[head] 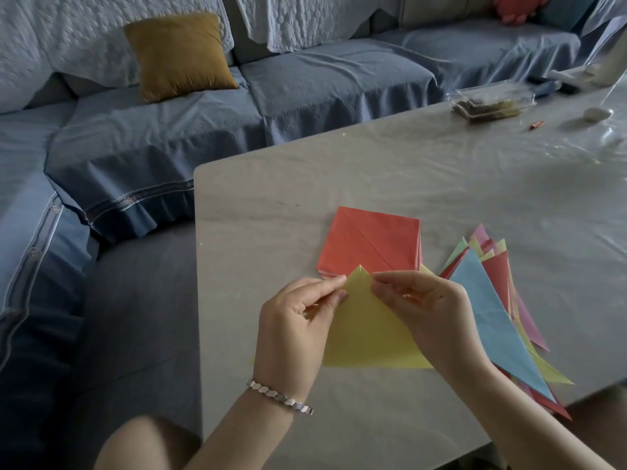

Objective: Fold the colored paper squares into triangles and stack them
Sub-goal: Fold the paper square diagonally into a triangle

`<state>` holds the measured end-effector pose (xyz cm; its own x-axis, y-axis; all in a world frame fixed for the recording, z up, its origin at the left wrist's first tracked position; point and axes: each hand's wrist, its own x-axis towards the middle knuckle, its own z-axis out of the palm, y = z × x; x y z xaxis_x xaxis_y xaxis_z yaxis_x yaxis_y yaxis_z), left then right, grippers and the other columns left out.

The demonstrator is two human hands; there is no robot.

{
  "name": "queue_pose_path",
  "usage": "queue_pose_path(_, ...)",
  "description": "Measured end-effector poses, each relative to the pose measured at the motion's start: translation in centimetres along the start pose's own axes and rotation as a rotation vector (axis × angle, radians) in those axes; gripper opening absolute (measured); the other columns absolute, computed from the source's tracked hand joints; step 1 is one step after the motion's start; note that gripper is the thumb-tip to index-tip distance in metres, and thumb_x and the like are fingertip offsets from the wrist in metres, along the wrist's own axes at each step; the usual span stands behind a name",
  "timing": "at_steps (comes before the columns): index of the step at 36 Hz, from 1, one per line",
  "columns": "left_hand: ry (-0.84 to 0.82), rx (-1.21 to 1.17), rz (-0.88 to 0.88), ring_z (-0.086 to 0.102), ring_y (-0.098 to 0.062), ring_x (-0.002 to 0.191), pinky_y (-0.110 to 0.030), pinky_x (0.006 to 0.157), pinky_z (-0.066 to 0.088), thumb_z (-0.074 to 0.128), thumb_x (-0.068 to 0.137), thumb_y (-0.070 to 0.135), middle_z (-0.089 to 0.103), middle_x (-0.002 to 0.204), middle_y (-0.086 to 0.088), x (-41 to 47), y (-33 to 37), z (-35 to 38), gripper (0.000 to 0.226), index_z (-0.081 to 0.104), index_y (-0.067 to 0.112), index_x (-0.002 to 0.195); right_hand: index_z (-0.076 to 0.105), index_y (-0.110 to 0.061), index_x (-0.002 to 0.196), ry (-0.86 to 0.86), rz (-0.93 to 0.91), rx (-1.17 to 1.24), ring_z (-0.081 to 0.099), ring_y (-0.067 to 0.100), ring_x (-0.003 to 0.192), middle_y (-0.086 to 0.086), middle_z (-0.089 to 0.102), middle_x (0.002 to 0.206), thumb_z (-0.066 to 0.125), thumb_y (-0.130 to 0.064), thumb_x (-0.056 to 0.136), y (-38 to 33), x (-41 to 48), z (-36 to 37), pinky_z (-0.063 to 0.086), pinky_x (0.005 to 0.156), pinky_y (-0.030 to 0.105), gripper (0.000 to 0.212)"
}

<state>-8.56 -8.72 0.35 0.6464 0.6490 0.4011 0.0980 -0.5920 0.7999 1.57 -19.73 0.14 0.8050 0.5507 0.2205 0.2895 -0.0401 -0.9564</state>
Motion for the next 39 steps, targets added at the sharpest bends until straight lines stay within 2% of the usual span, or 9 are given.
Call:
queue_pose_path(10,-0.045,-0.015,-0.012,0.062,0.005,0.076,-0.005,0.068,0.045,0.062,0.076,0.019,0.066,0.083,0.019,0.0,0.2,-0.3,0.017,0.074,0.020,0.087,0.066,-0.032,0.068,-0.044,0.021,-0.011,0.058,-0.006,0.061,-0.025,0.065,0.063,0.073,-0.006,0.073,-0.2,0.0,-0.3,0.040,0.060,0.002,0.027)
queue_pose_path(15,-0.086,0.011,-0.047,0.062,0.003,0.071,-0.005,0.065,0.045,0.063,0.076,0.016,0.067,0.078,0.022,0.0,0.0,-0.3,0.016,0.071,0.030,0.080,0.065,-0.031,0.068,-0.120,0.064,-0.066,0.056,-0.005,0.061,-0.025,0.064,0.063,0.071,-0.008,0.076,0.3,0.3,-0.5,0.040,0.061,0.003,0.026)
queue_pose_path(18,-0.153,0.035,-0.067,0.061,0.004,0.072,-0.008,0.067,0.046,0.069,0.077,0.008,0.067,0.073,0.017,0.0,-0.2,-0.3,0.035,0.062,0.041,0.086,0.064,-0.036,0.069,-0.245,0.037,-0.158,0.059,-0.004,0.068,-0.022,0.067,0.071,0.071,-0.012,0.078,0.6,0.5,-0.9,0.041,0.065,0.005,0.026)
queue_pose_path(23,-0.314,0.084,-0.024,0.061,0.000,0.067,-0.012,0.063,0.048,0.064,0.074,0.027,0.065,0.071,0.010,0.0,-0.4,-0.3,0.017,0.074,0.022,0.087,0.072,-0.024,0.084,-0.527,-0.079,-0.414,0.056,-0.003,0.085,-0.017,0.065,0.079,0.068,-0.020,0.082,-0.2,1.3,-1.4,0.040,0.073,0.006,0.006)
queue_pose_path(27,-0.448,0.146,-0.059,0.055,0.007,0.057,-0.009,0.056,0.043,0.068,0.079,0.014,0.065,0.070,0.006,0.1,-0.4,-0.6,0.008,0.074,0.018,0.084,0.073,-0.025,0.094,-0.666,-0.188,-0.610,0.059,0.006,0.083,-0.010,0.069,0.089,0.066,-0.031,0.084,-0.1,2.4,-1.4,0.046,0.078,0.024,0.013)
queue_pose_path(31,-0.436,0.120,-0.217,0.053,0.003,0.043,-0.010,0.051,0.042,0.066,0.080,0.010,0.063,0.055,0.009,0.2,-0.7,-0.6,0.013,0.072,0.019,0.073,0.073,-0.025,0.083,-0.607,-0.418,-0.712,0.056,0.004,0.077,-0.012,0.069,0.080,0.067,-0.032,0.079,0.7,2.9,-0.8,0.045,0.078,0.026,0.010)
queue_pose_path(34,-0.266,0.020,-0.437,0.058,-0.009,0.043,-0.021,0.049,0.051,0.064,0.081,0.007,0.065,0.057,0.004,0.3,-2.0,-0.2,0.023,0.064,0.021,0.063,0.071,-0.027,0.086,-0.451,-0.577,-0.845,0.058,0.011,0.100,-0.008,0.068,0.098,0.068,-0.029,0.074,1.9,2.9,-0.2,0.039,0.102,0.040,0.013)
queue_pose_path(36,-0.129,-0.107,-0.598,0.062,-0.011,0.047,-0.026,0.047,0.054,0.063,0.082,0.001,0.065,0.057,0.001,0.2,-3.6,0.3,0.022,0.065,0.013,0.063,0.070,-0.025,0.098,-0.443,-0.552,-0.857,0.055,0.018,0.117,-0.002,0.065,0.116,0.069,-0.025,0.075,2.5,2.3,0.4,0.034,0.101,0.049,0.023)
queue_pose_path(39,-0.012,-0.170,-0.785,0.061,-0.014,0.046,-0.026,0.049,0.053,0.062,0.082,-0.002,0.064,0.054,-0.003,-0.3,-6.5,1.2,0.018,0.066,0.006,0.067,0.066,-0.023,0.110,-0.554,-0.461,-0.826,0.052,0.018,0.122,0.000,0.059,0.128,0.055,-0.030,0.084,4.2,0.5,1.6,0.037,0.099,0.044,0.029)
